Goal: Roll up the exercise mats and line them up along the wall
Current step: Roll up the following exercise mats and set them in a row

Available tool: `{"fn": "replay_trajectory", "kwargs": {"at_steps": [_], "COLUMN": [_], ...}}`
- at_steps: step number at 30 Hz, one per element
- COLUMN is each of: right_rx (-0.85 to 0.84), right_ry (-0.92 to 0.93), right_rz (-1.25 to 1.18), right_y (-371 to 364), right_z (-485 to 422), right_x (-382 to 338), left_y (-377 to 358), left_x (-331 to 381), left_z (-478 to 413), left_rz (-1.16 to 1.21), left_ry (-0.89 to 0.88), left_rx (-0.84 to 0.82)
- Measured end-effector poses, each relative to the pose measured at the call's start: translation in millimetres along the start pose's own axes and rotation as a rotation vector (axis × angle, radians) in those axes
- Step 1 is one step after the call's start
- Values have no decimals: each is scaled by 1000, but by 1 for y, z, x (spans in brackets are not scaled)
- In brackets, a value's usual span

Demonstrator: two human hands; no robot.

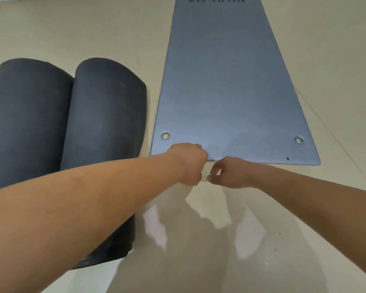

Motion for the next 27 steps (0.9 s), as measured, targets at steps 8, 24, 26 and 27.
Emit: {"fn": "replay_trajectory", "kwargs": {"at_steps": [8, 24, 26, 27], "right_rx": [384, 476, 501, 524], "right_ry": [-87, -127, -96, -81], "right_rz": [-555, -536, -399, -326], "right_y": [-23, -42, -38, -34], "right_z": [1, 29, 31, 33], "right_x": [131, 166, 164, 163], "left_y": [-67, -47, -41, -34], "left_x": [35, 12, 9, 9], "left_z": [-113, -145, -137, -132], "left_rz": [-319, -187, -211, -206], "left_ry": [208, 171, 123, 104], "left_rx": [-40, 68, 66, 74]}}
Point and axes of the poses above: each hand's wrist, its own z-axis away from the middle knuckle, its own y-axis out of the back of the hand, x = y × z, the point moved 3 cm from there along -z, towards the middle knuckle, and after that the axes turned 1 degree about -x, right-handed, at the moved point
